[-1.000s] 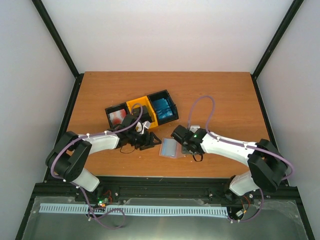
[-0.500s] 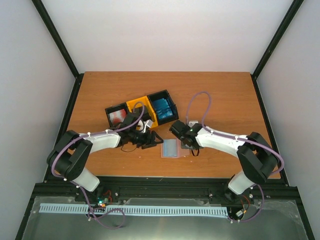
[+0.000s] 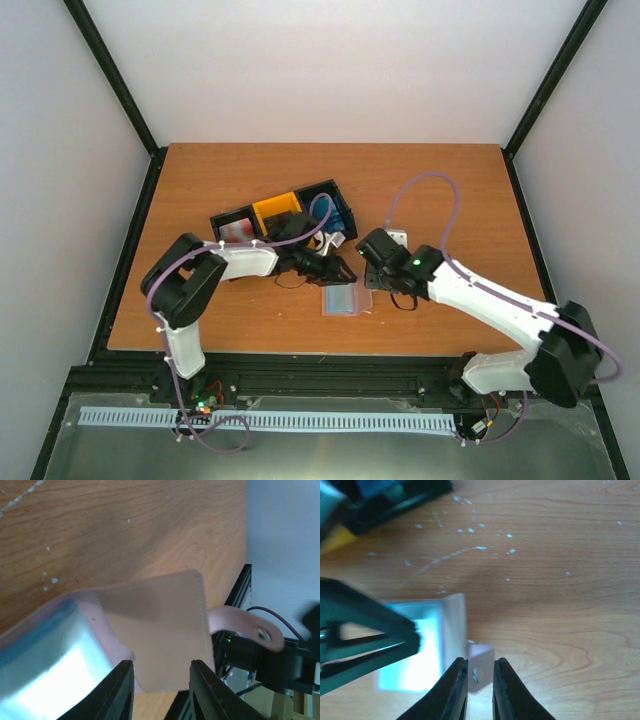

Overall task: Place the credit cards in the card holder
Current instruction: Open the card holder at the center of the board.

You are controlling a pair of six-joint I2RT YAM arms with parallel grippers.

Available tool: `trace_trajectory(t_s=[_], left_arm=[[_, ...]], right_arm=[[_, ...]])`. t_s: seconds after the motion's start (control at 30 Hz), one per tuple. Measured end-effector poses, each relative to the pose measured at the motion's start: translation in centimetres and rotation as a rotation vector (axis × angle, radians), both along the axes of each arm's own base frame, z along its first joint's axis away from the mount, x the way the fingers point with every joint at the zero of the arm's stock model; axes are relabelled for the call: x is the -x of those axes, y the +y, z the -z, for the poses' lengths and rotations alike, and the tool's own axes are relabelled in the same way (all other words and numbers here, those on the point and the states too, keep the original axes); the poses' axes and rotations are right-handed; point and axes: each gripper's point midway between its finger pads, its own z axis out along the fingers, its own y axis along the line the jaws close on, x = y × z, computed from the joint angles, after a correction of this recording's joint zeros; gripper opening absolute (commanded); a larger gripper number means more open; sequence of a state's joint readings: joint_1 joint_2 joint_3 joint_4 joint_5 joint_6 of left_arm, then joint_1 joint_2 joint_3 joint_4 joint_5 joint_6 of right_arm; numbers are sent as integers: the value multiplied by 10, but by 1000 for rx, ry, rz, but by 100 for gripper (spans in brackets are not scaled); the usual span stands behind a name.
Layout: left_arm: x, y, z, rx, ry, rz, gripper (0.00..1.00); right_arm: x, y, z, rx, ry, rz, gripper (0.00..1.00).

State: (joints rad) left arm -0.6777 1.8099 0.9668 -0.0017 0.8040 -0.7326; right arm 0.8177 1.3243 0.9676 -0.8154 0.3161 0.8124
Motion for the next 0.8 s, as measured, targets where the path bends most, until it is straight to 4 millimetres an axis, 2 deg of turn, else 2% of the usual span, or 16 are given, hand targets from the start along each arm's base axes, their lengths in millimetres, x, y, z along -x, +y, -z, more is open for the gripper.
trace_trajectory(t_s=[0.1,0.2,0.3,0.47,0.7,0.8], left_arm=[[-3,-8,15,-20,29,13,31],[-3,-15,22,-29,47,32,30],[-4,-22,26,-39,51,51,30],[-2,-21,28,-50,60,55,30],[0,-20,31,-61,70,55,31],[1,-19,34,-74,84,54,31]], right_arm=[[6,5,-23,-102,-33,-17,15],[15,13,-29,-184,-25,-49,8],[24,21,-13,-226,28,-71,4],[39,25,21,-241,125,-92,3],[36,40,38,-256,170,-117,3],[34,42,49,-239,192,-113,8]])
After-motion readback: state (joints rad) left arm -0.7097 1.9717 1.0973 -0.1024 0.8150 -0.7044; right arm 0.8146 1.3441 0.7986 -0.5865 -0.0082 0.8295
